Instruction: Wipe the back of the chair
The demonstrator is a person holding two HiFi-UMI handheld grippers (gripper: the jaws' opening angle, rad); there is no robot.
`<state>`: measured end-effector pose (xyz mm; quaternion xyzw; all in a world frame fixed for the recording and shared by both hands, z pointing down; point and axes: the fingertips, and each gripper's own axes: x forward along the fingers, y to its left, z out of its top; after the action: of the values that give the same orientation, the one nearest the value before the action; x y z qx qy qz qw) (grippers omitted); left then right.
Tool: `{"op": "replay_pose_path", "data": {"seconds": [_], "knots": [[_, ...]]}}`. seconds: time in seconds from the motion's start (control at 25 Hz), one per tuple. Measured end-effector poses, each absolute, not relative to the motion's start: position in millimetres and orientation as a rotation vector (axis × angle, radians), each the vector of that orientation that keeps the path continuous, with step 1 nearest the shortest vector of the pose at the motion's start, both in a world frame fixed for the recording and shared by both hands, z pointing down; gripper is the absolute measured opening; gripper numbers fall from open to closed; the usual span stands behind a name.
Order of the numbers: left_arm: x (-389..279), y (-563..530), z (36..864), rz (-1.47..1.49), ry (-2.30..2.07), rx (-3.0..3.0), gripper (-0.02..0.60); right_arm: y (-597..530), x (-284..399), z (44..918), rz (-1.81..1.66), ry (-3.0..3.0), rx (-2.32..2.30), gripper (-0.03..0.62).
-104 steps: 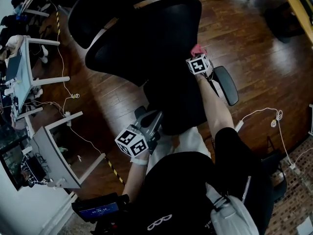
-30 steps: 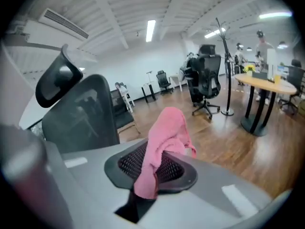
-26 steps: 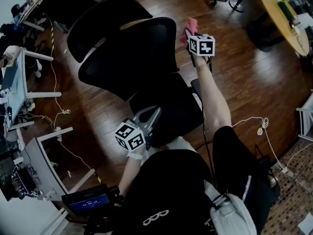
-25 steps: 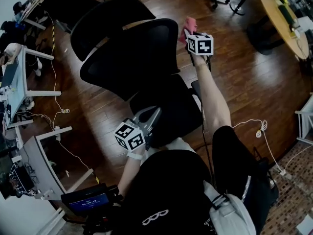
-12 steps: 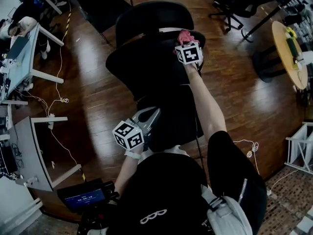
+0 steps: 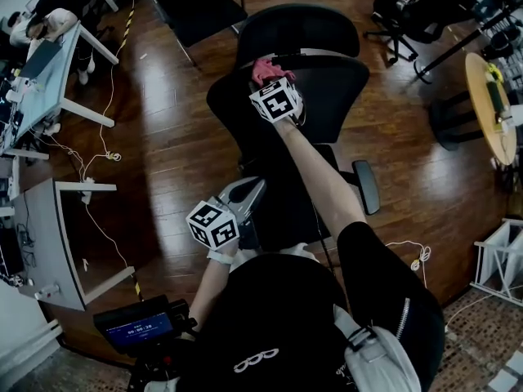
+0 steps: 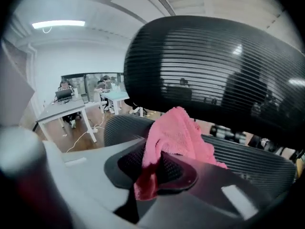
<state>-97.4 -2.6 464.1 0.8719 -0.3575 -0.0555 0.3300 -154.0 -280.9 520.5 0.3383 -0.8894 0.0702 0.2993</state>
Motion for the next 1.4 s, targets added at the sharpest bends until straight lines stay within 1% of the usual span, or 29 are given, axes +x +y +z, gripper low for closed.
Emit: {"op": "replay_pose_path", "data": {"seconds": [0.32, 0.44, 0.52, 0.6, 0.76, 1.0, 1.4], "knots": [[-124.3, -3.4, 466.4, -0.171, -0.967, 2.271, -0.008, -217.5, -262.3, 519.3, 0.149, -2.465, 0.607, 0.046], [-125.1, -1.8, 469.9, -0.17, -0.965, 2.265, -0.008, -181.0, -298.2, 509.3, 0.153, -2.548, 0.395, 0.046], [-123.6, -1.8, 471.4, -0.167, -0.96, 2.264, -0.008, -156.1, -316.2, 500.0, 0.181, -2.611, 0.242, 0.046], [-121.7, -3.1, 470.8, -0.166, -0.954, 2.267, -0.008, -146.5, -321.0, 496.5, 0.19, -2.63, 0.185, 0.046], [-118.1, -6.9, 465.8, -0.161, -0.947, 2.278, -0.008, -172.2, -294.4, 504.3, 0.271, -2.604, 0.307, 0.046], [-96.1, -12.0, 467.4, -0.139, -0.932, 2.275, -0.008, -253.9, -204.2, 515.3, 0.579, -2.561, 0.661, 0.046], [-39.6, -32.2, 468.2, -0.092, -0.895, 2.292, -0.008, -321.2, -65.8, 513.5, 0.619, -2.514, 0.916, 0.046]]}}
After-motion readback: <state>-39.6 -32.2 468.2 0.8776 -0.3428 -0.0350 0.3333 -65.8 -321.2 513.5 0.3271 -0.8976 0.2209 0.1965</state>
